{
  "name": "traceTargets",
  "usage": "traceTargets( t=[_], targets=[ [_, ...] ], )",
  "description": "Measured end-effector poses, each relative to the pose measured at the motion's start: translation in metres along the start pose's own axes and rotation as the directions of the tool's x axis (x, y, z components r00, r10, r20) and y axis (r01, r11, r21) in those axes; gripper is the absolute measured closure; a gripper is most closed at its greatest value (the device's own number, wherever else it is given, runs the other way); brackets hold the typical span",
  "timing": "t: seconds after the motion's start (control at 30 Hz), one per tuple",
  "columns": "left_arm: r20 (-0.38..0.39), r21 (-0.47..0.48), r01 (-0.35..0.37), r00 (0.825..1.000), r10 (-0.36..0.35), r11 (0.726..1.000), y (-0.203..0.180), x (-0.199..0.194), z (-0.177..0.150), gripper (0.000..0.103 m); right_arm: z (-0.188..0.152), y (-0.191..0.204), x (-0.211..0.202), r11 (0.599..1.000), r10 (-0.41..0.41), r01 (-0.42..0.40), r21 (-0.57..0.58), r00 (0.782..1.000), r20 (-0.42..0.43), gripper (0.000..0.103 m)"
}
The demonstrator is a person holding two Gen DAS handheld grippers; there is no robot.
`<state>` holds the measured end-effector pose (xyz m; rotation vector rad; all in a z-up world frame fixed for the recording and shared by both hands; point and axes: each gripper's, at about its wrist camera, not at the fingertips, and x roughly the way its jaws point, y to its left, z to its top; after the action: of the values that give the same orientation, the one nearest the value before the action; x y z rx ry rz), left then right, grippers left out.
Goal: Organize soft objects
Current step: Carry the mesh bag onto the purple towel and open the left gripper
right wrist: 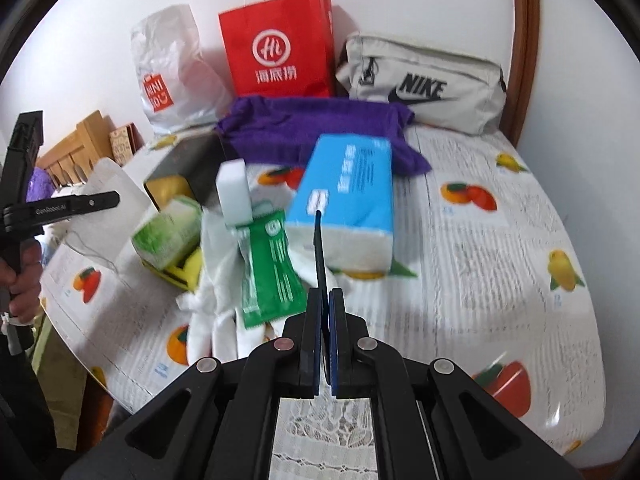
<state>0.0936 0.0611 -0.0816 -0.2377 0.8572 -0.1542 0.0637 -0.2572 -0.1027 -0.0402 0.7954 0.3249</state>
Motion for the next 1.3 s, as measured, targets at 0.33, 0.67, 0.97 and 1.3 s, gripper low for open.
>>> traceTargets(
  t=[0.33,0.67,0.97,1.3],
  targets=[
    [0.012,-0.003,0.016,1.0,-0.016,1.0,0.002,0.002,0.02,0.1,0.034,0.006,0.002,0.999,0.034,-0.034,-0.029,0.999,0.021,0.1],
    [0.059,0.024,0.03,0.998,-0.031,0.999,-0.007,-0.01,0.063,0.1,0.077,0.002,0.011,0.999,0.027,-0.025,-0.031,0.999,0.039,0.1],
    [0.096,0.064,0.021,0.995,-0.027,0.998,-0.018,-0.005,0.115,0.1,0.131,-0.009,0.031,0.999,0.018,-0.016,-0.028,0.997,0.069,0.1],
    [0.076,0.055,0.051,0.996,-0.055,0.997,-0.018,0.036,0.159,0.1,0.171,-0.023,0.076,1.0,0.023,-0.023,-0.017,0.999,0.044,0.1]
  ],
)
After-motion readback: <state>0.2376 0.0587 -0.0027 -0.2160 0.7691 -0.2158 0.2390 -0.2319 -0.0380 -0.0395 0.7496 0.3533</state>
